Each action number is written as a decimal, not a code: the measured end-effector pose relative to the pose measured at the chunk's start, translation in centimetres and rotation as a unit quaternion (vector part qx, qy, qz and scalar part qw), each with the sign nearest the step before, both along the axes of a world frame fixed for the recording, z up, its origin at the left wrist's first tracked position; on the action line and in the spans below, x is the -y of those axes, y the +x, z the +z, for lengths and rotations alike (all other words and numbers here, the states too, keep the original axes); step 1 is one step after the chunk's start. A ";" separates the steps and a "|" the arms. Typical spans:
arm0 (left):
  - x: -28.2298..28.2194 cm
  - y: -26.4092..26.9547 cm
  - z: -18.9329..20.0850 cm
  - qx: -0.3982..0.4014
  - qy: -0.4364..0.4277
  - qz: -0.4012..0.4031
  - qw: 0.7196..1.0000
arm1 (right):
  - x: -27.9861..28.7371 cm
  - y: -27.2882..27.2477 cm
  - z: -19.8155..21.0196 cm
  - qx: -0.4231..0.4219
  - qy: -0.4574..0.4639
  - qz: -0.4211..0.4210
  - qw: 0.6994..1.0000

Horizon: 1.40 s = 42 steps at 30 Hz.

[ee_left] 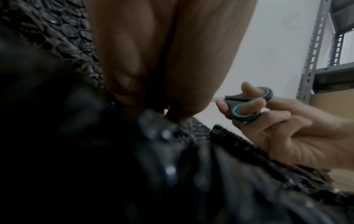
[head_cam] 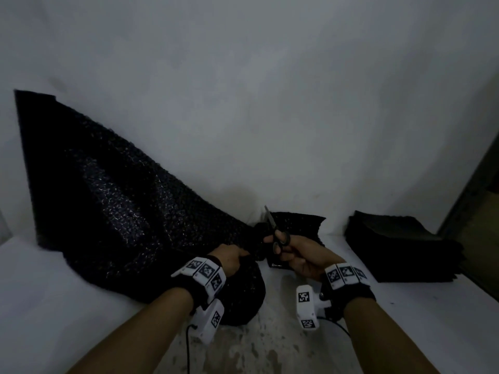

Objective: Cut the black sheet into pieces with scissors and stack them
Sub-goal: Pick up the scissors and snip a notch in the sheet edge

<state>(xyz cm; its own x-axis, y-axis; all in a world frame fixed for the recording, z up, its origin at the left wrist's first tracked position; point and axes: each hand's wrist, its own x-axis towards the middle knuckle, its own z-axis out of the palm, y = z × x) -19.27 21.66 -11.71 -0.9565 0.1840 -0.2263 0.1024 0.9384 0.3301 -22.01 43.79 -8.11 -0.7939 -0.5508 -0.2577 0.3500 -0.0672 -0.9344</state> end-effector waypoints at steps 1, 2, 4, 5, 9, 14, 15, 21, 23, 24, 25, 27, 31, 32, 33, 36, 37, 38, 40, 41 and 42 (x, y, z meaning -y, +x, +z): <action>-0.1 0.0 0.0 0.001 -0.005 0.001 1.000 | -0.1 0.0 0.2 -0.004 0.003 -0.001 1.000; -0.2 0.0 0.1 0.003 -0.010 0.002 1.000 | -0.1 0.1 0.3 -0.001 0.004 -0.004 1.000; -0.4 0.3 0.3 0.006 -0.014 0.002 1.000 | -0.2 0.4 0.8 0.010 0.021 -0.006 1.000; -0.5 0.4 0.3 0.003 -0.013 0.001 1.000 | -0.3 0.6 0.9 0.005 0.044 -0.002 0.999; -0.4 0.6 0.4 -0.007 0.000 -0.001 1.000 | -0.4 2.3 0.9 -0.052 0.125 0.037 0.990; -0.8 2.2 2.8 -0.033 0.065 0.025 0.997 | 0.0 4.8 1.0 -0.109 0.143 0.051 0.982; -1.1 2.7 3.7 -0.050 0.094 0.043 0.993 | 0.0 5.2 0.9 -0.120 0.144 0.047 0.981; -3.5 7.3 7.8 0.109 0.438 0.103 0.887 | 1.2 7.0 1.0 -0.142 0.136 -0.014 0.980; -3.7 8.6 8.1 0.125 0.493 0.090 0.856 | 1.7 7.9 1.4 -0.138 0.135 -0.024 0.981; -3.6 9.0 8.2 0.128 0.516 0.092 0.842 | 2.0 8.5 1.6 -0.129 0.126 -0.025 0.983; -3.5 9.3 8.3 0.132 0.533 0.095 0.830 | 2.1 9.1 1.9 -0.118 0.112 -0.024 0.986; -3.1 9.9 8.5 0.141 0.545 0.102 0.820 | 2.2 10.0 2.2 -0.093 0.085 -0.016 0.992; -2.0 10.7 8.5 0.099 0.479 0.146 0.860 | 0.6 11.0 2.6 -0.098 0.088 -0.024 0.991; -1.6 10.9 8.5 0.078 0.413 0.154 0.894 | -0.1 11.1 2.6 -0.112 0.110 -0.036 0.987; -1.1 11.1 8.5 0.056 0.323 0.146 0.933 | -1.0 11.0 2.5 -0.137 0.151 -0.044 0.978; -0.2 11.8 8.2 0.026 0.064 0.081 0.994 | -3.9 10.4 2.3 -0.249 0.381 -0.015 0.890; -0.1 12.0 8.0 0.025 0.015 0.066 0.997 | -4.7 10.4 2.4 -0.273 0.461 0.013 0.844; -0.3 12.1 7.8 0.025 -0.018 0.060 0.998 | -5.4 10.6 2.5 -0.284 0.526 0.044 0.800; -0.7 12.2 7.2 0.020 -0.077 0.050 0.996 | -6.4 11.4 2.7 -0.279 0.608 0.108 0.735; -1.0 12.1 6.8 0.017 -0.105 0.046 0.993 | -6.8 11.9 2.7 -0.265 0.633 0.133 0.715; -1.3 11.9 6.3 0.015 -0.127 0.042 0.991 | -7.2 12.2 2.6 -0.250 0.649 0.151 0.703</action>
